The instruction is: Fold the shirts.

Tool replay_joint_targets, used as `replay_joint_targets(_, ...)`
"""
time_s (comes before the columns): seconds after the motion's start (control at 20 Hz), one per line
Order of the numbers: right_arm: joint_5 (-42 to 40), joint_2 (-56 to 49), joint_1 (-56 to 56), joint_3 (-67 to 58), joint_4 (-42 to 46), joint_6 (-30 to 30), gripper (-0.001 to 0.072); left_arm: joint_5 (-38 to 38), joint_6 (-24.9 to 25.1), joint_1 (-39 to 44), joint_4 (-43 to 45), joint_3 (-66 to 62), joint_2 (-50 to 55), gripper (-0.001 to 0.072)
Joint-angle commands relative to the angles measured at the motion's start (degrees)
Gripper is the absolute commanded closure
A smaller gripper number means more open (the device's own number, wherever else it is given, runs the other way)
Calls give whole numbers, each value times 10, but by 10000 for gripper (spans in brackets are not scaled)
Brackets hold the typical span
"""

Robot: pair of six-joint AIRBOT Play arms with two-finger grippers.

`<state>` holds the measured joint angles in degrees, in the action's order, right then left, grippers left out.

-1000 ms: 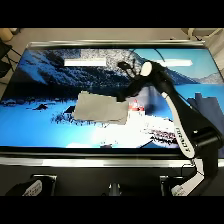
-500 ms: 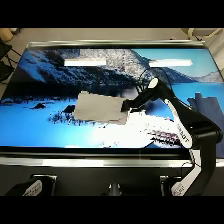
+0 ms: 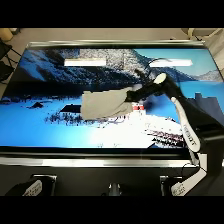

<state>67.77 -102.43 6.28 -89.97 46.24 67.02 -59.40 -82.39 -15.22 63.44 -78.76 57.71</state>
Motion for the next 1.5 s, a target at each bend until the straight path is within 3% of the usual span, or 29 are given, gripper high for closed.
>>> replay_joint_targets(0.0,65,75,-102,-29,-3,-19,688,1,2,0,0,0,0,684)
replay_joint_targets(0.4,165,230,-388,-30,60,-22,688,3,2,1,-4,0,-5,684)
replay_joint_targets(0.7,146,273,-562,-31,49,-48,688,3,13,15,-5,0,-6,684)
replay_joint_targets(1.05,94,307,-669,-31,-30,-46,688,5,15,32,-6,0,-6,684)
replay_joint_targets(1.25,196,323,-668,-30,83,-7,688,5,19,32,-6,0,-6,684)
replay_joint_targets(1.45,291,336,-668,10,313,14,688,8,28,32,-6,0,-6,684)
